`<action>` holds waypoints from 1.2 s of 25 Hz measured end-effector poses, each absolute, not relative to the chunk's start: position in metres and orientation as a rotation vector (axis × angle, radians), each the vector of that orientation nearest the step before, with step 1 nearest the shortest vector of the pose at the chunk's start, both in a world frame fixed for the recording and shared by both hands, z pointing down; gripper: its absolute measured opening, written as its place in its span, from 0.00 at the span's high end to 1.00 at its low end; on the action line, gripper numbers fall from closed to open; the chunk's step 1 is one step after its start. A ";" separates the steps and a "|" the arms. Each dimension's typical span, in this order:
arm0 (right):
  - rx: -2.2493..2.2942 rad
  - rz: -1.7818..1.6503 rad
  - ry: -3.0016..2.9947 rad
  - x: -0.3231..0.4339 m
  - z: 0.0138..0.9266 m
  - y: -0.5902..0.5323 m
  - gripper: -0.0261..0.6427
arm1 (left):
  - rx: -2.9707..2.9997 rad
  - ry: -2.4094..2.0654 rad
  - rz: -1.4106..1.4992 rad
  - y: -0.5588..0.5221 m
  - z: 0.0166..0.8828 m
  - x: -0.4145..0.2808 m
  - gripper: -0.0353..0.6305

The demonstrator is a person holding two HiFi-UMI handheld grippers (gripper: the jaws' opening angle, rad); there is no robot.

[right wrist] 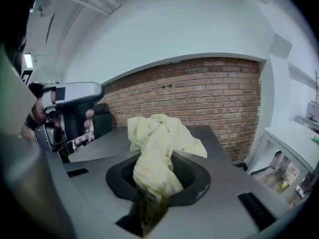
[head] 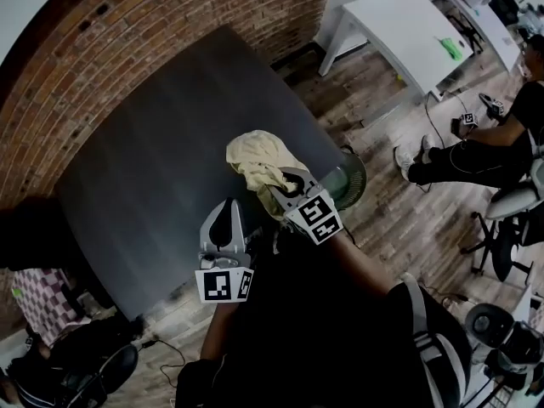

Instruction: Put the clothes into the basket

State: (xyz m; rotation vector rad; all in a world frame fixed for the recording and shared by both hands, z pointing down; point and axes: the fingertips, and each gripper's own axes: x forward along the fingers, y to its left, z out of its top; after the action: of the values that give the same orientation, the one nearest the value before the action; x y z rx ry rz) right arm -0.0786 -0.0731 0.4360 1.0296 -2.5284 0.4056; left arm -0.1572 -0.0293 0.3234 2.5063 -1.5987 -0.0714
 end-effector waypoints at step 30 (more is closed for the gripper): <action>1.758 0.493 -2.226 -0.070 0.419 -0.001 0.83 | 2.804 -0.851 -0.102 -0.017 0.345 -0.159 0.94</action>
State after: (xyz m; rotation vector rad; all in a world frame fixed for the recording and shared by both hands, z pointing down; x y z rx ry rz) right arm -0.0695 -0.0014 0.4185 1.7582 -2.2262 0.4928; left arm -0.1594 -0.0174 0.3445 2.8044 -0.8506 -0.1020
